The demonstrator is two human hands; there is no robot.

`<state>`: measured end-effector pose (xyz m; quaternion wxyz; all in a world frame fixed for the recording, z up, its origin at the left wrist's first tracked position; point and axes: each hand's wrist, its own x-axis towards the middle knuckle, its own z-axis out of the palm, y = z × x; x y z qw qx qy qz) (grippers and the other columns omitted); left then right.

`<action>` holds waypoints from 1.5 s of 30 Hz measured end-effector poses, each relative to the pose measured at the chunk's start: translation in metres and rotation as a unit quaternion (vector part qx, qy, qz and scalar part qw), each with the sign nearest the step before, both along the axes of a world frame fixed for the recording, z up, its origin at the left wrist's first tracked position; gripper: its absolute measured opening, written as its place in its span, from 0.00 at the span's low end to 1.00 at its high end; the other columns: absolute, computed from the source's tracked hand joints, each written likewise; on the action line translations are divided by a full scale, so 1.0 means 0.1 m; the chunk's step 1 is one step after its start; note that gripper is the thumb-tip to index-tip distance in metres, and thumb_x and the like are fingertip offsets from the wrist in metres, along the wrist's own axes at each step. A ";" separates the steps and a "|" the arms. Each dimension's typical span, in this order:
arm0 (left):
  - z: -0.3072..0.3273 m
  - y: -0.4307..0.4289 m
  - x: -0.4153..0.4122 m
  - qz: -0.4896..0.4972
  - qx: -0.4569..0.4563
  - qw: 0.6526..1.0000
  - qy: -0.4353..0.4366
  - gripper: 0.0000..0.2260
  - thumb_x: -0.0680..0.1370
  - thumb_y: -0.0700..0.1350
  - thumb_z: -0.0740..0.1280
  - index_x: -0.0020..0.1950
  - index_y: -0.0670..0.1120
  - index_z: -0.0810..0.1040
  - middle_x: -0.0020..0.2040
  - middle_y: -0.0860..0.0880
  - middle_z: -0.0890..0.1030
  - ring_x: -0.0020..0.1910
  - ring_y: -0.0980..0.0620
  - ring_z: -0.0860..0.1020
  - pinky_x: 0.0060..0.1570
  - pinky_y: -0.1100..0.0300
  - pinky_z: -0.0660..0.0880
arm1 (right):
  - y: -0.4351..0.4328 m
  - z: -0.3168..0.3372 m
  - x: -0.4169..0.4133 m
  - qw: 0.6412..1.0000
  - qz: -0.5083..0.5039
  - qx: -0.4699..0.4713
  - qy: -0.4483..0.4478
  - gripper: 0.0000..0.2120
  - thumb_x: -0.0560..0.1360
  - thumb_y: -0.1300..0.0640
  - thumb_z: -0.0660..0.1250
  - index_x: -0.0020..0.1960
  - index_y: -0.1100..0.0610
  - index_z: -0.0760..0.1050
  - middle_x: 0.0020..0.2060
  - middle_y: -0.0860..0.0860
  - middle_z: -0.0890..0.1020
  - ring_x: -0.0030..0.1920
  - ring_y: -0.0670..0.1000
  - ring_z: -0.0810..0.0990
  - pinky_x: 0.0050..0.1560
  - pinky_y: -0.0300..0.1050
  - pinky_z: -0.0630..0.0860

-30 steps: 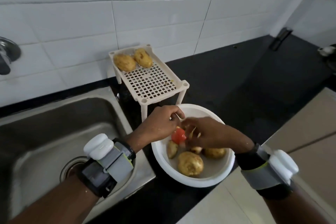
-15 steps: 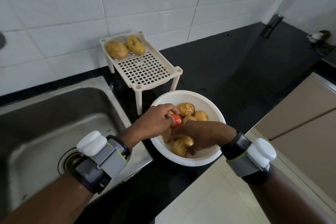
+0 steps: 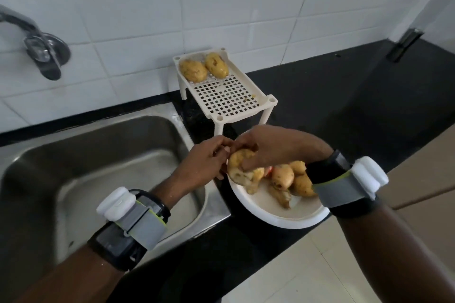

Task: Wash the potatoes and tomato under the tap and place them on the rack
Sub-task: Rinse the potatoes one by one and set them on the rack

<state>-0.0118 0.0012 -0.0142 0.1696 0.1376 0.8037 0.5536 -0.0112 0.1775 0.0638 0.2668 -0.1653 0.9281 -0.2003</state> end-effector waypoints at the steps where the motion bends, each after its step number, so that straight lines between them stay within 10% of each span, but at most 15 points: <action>1: -0.01 -0.06 0.00 0.024 0.013 1.000 0.003 0.10 0.83 0.44 0.58 0.56 0.44 0.78 0.46 0.43 0.83 0.40 0.45 0.83 0.40 0.51 0.82 | -0.08 0.02 -0.06 1.000 -0.007 -0.028 0.009 0.16 0.71 0.51 0.70 0.59 0.48 0.79 0.47 0.45 0.84 0.46 0.45 0.82 0.51 0.49 0.81; 6: -0.03 -0.60 0.01 0.166 0.094 0.980 -0.064 0.19 0.83 0.56 0.55 0.56 0.44 0.78 0.47 0.42 0.84 0.43 0.42 0.84 0.42 0.45 0.82 | -0.70 -0.12 -0.38 0.984 -0.019 -0.173 -0.033 0.14 0.75 0.57 0.66 0.61 0.54 0.77 0.48 0.53 0.84 0.41 0.54 0.86 0.41 0.55 0.84; 17: -0.05 -1.82 -0.16 0.398 0.309 0.850 -0.154 0.18 0.84 0.51 0.54 0.66 0.38 0.68 0.57 0.35 0.79 0.44 0.38 0.84 0.41 0.45 0.82 | -2.19 -0.55 -0.71 0.918 -0.036 -0.376 -0.120 0.18 0.73 0.53 0.74 0.60 0.56 0.77 0.52 0.52 0.84 0.51 0.49 0.83 0.45 0.40 0.80; 26: 0.39 -2.50 -0.83 0.483 0.042 0.874 -0.024 0.21 0.77 0.45 0.66 0.69 0.46 0.66 0.59 0.41 0.78 0.53 0.46 0.80 0.52 0.50 0.81 | -2.78 -0.52 -1.00 0.949 -0.019 -0.304 -0.086 0.09 0.76 0.50 0.70 0.50 0.54 0.76 0.45 0.53 0.81 0.46 0.51 0.82 0.48 0.52 0.82; 36: 0.67 -2.33 -1.41 0.477 -0.142 0.843 0.202 0.14 0.76 0.55 0.67 0.54 0.46 0.78 0.51 0.49 0.82 0.54 0.45 0.78 0.53 0.54 0.73 | -3.01 -0.57 -1.25 0.959 -0.081 -0.268 -0.045 0.26 0.71 0.49 0.74 0.63 0.59 0.70 0.56 0.56 0.78 0.55 0.56 0.80 0.44 0.52 0.84; 45: 0.54 -2.41 -1.52 0.469 -0.123 0.844 0.229 0.07 0.72 0.53 0.65 0.43 0.50 0.75 0.36 0.52 0.81 0.39 0.46 0.80 0.42 0.56 0.75 | -3.04 -0.73 -1.25 0.958 -0.096 -0.266 -0.046 0.26 0.71 0.48 0.74 0.63 0.57 0.70 0.55 0.54 0.78 0.54 0.54 0.79 0.43 0.50 0.84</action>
